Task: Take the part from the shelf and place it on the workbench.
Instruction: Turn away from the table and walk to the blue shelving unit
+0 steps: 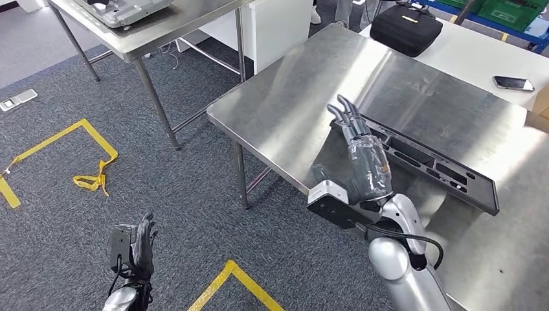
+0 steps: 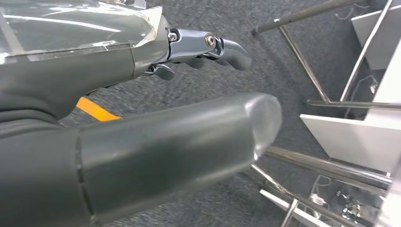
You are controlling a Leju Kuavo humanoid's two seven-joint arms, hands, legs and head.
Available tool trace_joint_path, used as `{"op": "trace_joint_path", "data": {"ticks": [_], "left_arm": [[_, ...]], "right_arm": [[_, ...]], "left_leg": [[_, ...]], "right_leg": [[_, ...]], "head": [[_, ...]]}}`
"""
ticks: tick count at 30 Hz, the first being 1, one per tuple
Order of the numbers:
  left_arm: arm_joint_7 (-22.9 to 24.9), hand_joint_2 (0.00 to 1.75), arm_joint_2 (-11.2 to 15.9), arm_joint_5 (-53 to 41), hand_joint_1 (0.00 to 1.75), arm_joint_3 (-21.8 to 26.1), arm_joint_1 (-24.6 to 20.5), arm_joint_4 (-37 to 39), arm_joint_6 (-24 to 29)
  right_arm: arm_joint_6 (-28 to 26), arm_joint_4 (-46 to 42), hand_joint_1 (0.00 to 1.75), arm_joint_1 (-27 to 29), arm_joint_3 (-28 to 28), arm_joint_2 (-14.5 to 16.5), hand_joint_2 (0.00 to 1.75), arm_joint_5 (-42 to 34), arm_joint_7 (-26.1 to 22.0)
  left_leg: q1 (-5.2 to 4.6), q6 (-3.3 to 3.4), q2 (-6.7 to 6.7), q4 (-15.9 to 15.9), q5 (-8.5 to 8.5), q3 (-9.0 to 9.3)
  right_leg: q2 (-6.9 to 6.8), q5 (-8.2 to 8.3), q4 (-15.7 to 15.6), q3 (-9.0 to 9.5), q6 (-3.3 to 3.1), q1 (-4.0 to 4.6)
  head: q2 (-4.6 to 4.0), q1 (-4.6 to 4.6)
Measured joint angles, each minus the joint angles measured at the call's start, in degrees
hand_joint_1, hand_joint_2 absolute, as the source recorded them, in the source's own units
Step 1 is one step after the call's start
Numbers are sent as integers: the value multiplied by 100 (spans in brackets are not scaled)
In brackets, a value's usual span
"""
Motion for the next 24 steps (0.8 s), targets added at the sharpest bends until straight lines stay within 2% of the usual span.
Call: {"op": "trace_joint_path", "data": {"ticks": [2, 3, 4, 5, 6, 7, 8, 9, 10, 11, 12, 13, 14, 15, 16, 17, 18, 19, 21, 22, 23, 24], "left_arm": [[7, 0, -2, 10, 0, 0, 16, -25, 28], [11, 0, -3, 18, 0, 0, 23, -41, 38], [22, 0, -4, 28, 0, 0, 34, -59, 48], [38, 0, -3, 39, 0, 0, 54, -83, 58], [57, 0, -3, 48, 0, 1, 80, -111, 69], [80, 0, -4, 54, 0, 1, 110, -147, 78], [103, 0, -5, 55, 0, 1, 139, -188, 87], [128, 0, -7, 54, 0, 1, 159, -225, 99], [154, 0, -8, 50, 0, 1, 178, -257, 113], [174, 0, -10, 45, 0, 2, 195, -282, 126], [188, 0, -11, 41, 0, 2, 214, -302, 136], [192, 0, -13, 37, 0, 2, 231, -319, 142], [192, 0, -15, 34, 0, 2, 244, -333, 143], [192, 0, -16, 33, 0, 1, 252, -350, 144], [192, 0, -21, 31, 0, 1, 251, -370, 144], [192, 0, -26, 28, 0, 0, 246, -393, 144], [191, 0, -33, 25, 0, 0, 242, -416, 144], [191, 0, -38, 22, 0, 2, 240, -433, 144], [192, 0, -37, 17, 0, 10, 248, -446, 144], [192, 0, -34, 16, 0, 15, 250, -448, 142], [192, 0, -32, 16, 0, 20, 251, -451, 138], [192, 0, -30, 19, 0, 23, 249, -456, 132]], "right_arm": [[-20, 0, 0, -11, -140, -25, 0, -104, -1], [-32, 1, 0, -15, -196, -38, 0, -134, -1], [-54, 2, 0, -16, -251, -54, 0, -162, 3], [-81, 5, 0, -12, -299, -71, 0, -186, 19], [-110, 18, 0, -10, -350, -89, 0, -214, 42], [-140, 37, 0, -15, -400, -105, 0, -244, 73], [-165, 63, 0, -19, -451, -120, 0, -275, 105], [-185, 95, 0, -22, -500, -132, 0, -306, 130], [-199, 126, 0, -22, -544, -144, 0, -330, 150], [-207, 160, 0, -14, -583, -156, 0, -345, 162], [-208, 193, 0, -3, -612, -166, 0, -353, 169], [-208, 222, 0, 6, -636, -176, 0, -356, 173], [-210, 247, 0, 14, -657, -185, 0, -358, 173], [-212, 265, 0, 18, -675, -192, 0, -360, 173], [-216, 277, 0, 17, -693, -200, 0, -361, 173], [-222, 285, 0, 14, -711, -210, 0, -361, 173], [-226, 291, 0, 10, -724, -219, 0, -361, 173], [-231, 297, 0, 8, -734, -227, 0, -361, 173], [-234, 319, 0, 16, -741, -239, 0, -363, 176], [-237, 333, 0, 23, -743, -246, 0, -368, 183], [-240, 349, 0, 31, -747, -259, 0, -376, 190], [-244, 363, 0, 35, -758, -278, 0, -386, 199]], "left_leg": [[-13, -29, -1, -2, 111, -85], [-15, -54, 1, -11, 167, -105], [-12, -85, 1, -28, 225, -116], [-12, -123, -7, -57, 286, -120], [-3, -154, -20, -66, 308, -133], [4, -190, -32, -29, 241, -164], [13, -230, -42, 101, 61, -221], [33, -268, -39, 348, -213, -304], [51, -317, -32, 694, -514, -404], [78, -365, -23, 1085, -745, -499], [108, -407, -14, 1408, -840, -554], [142, -449, -1, 1589, -804, -538], [179, -489, 25, 1569, -670, -421], [216, -530, 86, 1345, -522, -197], [245, -584, 211, 971, -474, 104], [241, -597, 315, 595, -490, 377], [225, -582, 389, 305, -544, 559], [192, -533, 407, 135, -600, 638], [141, -354, 282, 81, -529, 563], [127, -270, 227, 68, -465, 512], [123, -194, 176, 53, -393, 446], [123, -131, 122, 42, -311, 367]], "right_leg": [[2, 58, -861, 613, -71, 75], [4, 37, -1150, 784, -121, 104], [3, 12, -1312, 864, -170, 131], [-3, 46, -1358, 858, -202, 143], [-20, 109, -1382, 824, -236, 112], [-44, 178, -1405, 802, -276, 87], [-77, 259, -1432, 766, -318, 52], [-114, 337, -1447, 716, -349, 20], [-150, 405, -1445, 646, -369, 25], [-194, 474, -1439, 563, -374, 24], [-239, 535, -1433, 477, -360, 22], [-291, 591, -1420, 388, -336, 16], [-347, 639, -1398, 302, -306, 2], [-403, 676, -1365, 223, -276, -14], [-458, 706, -1313, 142, -246, -15], [-510, 729, -1254, 75, -217, -17], [-564, 752, -1206, 29, -184, -5], [-617, 781, -1178, -3, -143, 1], [-708, 841, -1178, -26, -42, -17], [-650, 803, -1146, -57, -6, -38], [-520, 679, -1036, -119, -2, -52], [-344, 463, -806, -213, -31, -58]], "head": [[0, -6], [0, -5], [0, -2], [0, 2], [0, 11], [0, 12], [0, 5], [0, 0], [0, -7], [0, -13], [0, -14], [0, -15], [0, -16], [0, -16], [0, -18], [0, -22], [0, -17], [0, -13], [0, 8], [0, 10], [0, 14], [0, 21]]}}
